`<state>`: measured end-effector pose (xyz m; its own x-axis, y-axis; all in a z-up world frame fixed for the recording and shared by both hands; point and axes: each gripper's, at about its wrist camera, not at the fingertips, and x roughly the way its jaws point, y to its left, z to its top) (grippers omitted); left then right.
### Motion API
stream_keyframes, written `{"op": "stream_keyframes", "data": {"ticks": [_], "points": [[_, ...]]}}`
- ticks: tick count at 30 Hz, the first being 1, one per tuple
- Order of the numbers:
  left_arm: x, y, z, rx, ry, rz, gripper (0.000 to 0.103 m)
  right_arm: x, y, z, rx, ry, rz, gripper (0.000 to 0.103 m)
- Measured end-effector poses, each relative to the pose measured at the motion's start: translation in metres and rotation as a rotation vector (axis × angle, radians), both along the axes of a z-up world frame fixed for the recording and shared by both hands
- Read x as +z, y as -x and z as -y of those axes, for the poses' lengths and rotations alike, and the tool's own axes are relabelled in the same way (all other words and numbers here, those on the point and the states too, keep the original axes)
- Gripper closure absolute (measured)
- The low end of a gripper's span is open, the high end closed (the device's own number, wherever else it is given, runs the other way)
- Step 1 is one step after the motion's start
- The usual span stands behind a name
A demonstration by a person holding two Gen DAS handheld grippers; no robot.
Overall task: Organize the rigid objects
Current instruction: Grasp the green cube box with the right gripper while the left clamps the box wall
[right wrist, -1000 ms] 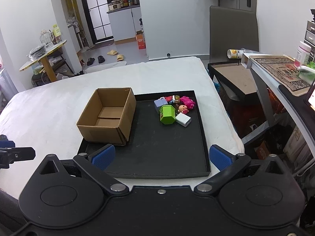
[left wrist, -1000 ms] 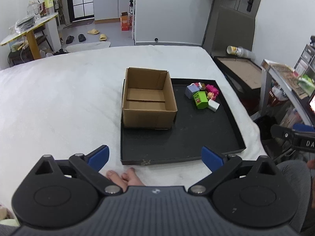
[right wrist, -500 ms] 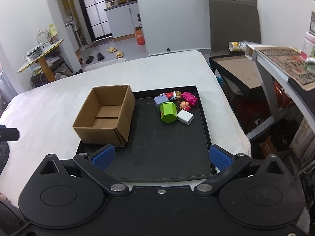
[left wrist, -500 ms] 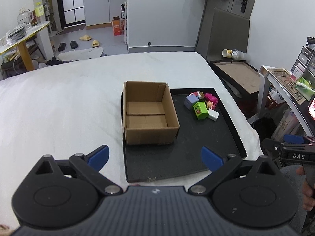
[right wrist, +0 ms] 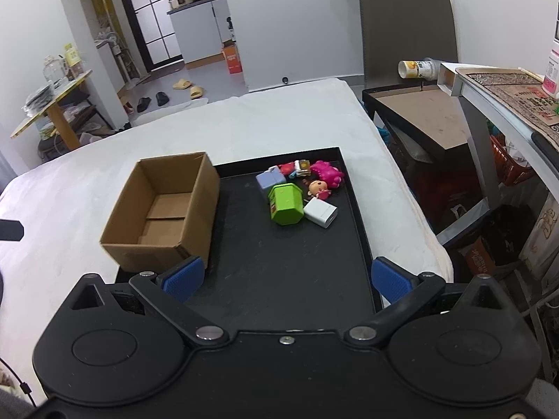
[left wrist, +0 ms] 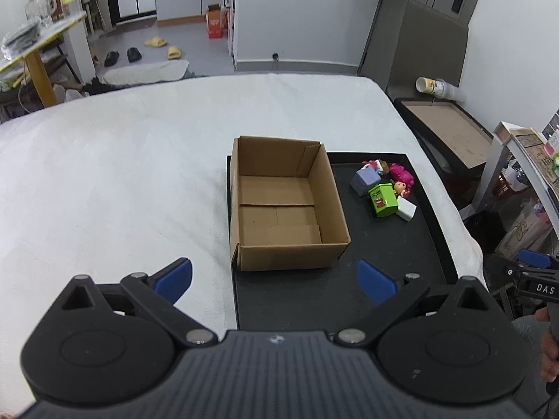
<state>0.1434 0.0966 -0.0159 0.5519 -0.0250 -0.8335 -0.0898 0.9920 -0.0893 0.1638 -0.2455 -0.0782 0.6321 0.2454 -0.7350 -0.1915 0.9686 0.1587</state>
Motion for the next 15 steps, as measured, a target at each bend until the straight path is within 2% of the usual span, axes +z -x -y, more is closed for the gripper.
{"op": "stream_keyframes", "data": {"ticks": [15], "points": [[-0.055,-0.056,-0.026,0.007,-0.004,-0.041,0.003,-0.044,-0.046,0.002,-0.055,0.027,-0.052,0.002]]}}
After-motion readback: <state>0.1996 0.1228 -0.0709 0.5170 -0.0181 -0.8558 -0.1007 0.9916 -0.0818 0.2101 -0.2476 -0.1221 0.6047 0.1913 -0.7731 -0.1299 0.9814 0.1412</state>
